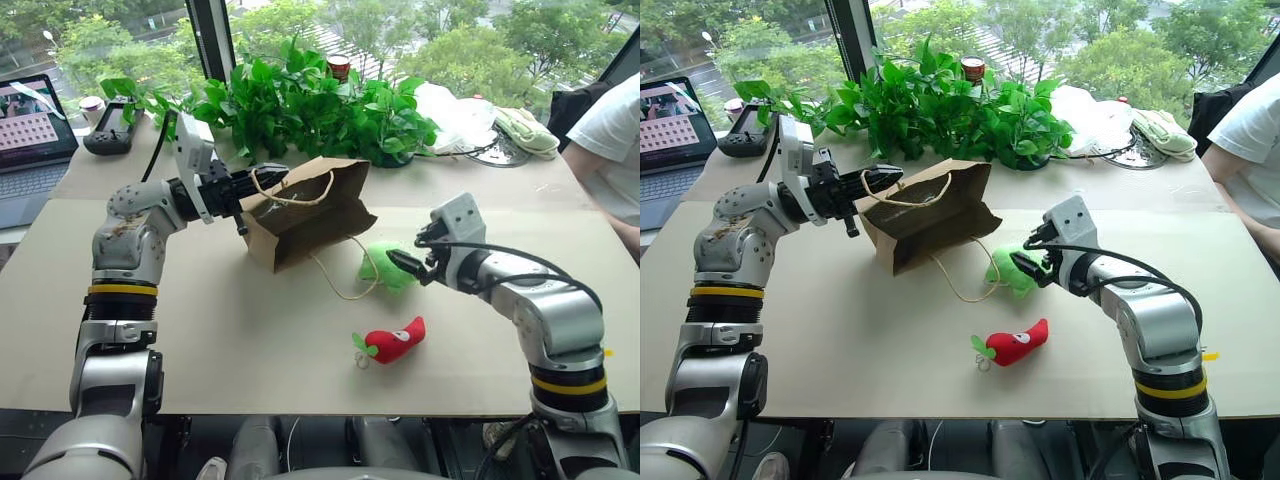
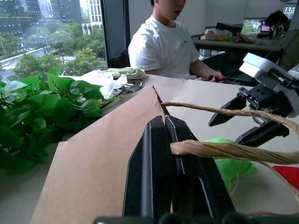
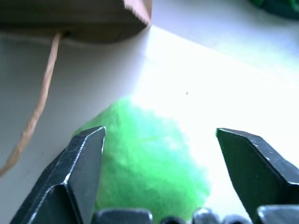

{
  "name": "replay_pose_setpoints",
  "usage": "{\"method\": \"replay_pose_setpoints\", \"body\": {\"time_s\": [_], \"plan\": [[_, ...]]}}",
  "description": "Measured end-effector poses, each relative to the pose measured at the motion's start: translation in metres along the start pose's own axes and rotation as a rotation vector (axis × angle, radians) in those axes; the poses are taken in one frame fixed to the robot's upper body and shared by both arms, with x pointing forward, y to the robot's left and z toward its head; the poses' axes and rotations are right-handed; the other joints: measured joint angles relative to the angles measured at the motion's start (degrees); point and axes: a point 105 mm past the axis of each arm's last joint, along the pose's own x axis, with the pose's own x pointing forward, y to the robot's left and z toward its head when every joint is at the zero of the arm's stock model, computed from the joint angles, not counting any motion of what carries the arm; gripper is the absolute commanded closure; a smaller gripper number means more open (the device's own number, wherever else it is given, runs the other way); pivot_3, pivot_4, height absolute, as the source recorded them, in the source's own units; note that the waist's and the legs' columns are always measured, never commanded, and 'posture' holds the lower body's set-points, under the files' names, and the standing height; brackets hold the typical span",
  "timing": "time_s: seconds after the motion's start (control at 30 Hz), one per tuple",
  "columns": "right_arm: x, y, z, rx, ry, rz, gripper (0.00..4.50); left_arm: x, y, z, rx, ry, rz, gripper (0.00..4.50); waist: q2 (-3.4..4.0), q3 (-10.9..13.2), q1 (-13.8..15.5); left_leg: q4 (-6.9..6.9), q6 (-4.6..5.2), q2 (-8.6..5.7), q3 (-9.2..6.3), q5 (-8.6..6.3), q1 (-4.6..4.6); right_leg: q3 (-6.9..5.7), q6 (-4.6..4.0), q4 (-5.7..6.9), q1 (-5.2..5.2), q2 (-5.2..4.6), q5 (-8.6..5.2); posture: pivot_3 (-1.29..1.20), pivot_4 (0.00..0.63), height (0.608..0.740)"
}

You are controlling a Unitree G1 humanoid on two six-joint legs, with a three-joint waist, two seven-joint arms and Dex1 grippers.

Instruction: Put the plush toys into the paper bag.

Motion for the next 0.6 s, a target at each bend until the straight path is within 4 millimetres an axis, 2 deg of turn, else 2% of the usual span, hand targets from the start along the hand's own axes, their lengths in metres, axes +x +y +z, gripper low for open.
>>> {"method": "replay_pose_setpoints", "body": {"time_s": [0.23, 0.27, 0.3, 0.53, 0.6], "plan": [[0.009, 0.001, -0.015, 0.024, 0.060, -0.005, 0.04, 0.000, 0.000, 0.000, 0.000, 0.000, 0.000, 4.50, 0.00, 0.00, 0.13, 0.02, 0.00, -0.02, -0.01, 0.00, 0.00, 0.00, 0.01, -0.01, 0.02, -0.01, 0.00, 0.00, 0.150, 0.740], [0.012, 0.002, -0.019, 0.029, 0.073, -0.005, 0.54, 0.000, 0.000, 0.000, 0.000, 0.000, 0.001, 4.50, 0.00, 0.00, 0.13, 0.02, 0.00, -0.02, -0.01, 0.00, 0.00, 0.00, 0.01, 0.00, 0.02, -0.01, 0.00, 0.00, 0.150, 0.740], [0.012, 0.002, -0.019, 0.027, 0.076, -0.011, 0.74, 0.000, 0.000, 0.000, 0.000, 0.001, 0.001, 4.50, 0.00, 0.00, 0.12, 0.01, 0.00, -0.02, -0.01, 0.00, 0.00, 0.00, 0.01, 0.00, 0.02, -0.01, 0.00, 0.00, 0.150, 0.740], [0.014, 0.002, -0.019, 0.003, 0.074, -0.025, 3.16, 0.000, 0.000, 0.000, -0.001, 0.001, 0.001, 4.50, 0.00, 0.00, 0.06, 0.01, 0.00, -0.02, -0.01, 0.00, 0.01, 0.00, 0.01, 0.00, 0.02, -0.01, -0.01, 0.00, 0.150, 0.740], [0.014, 0.002, -0.018, 0.001, 0.068, -0.025, 3.16, -0.001, 0.001, -0.001, -0.005, 0.002, 0.004, 4.50, 0.00, 0.00, 0.06, 0.01, 0.00, -0.02, -0.01, 0.00, 0.01, 0.00, 0.01, 0.00, 0.02, -0.01, -0.01, 0.00, 0.150, 0.740]]}}
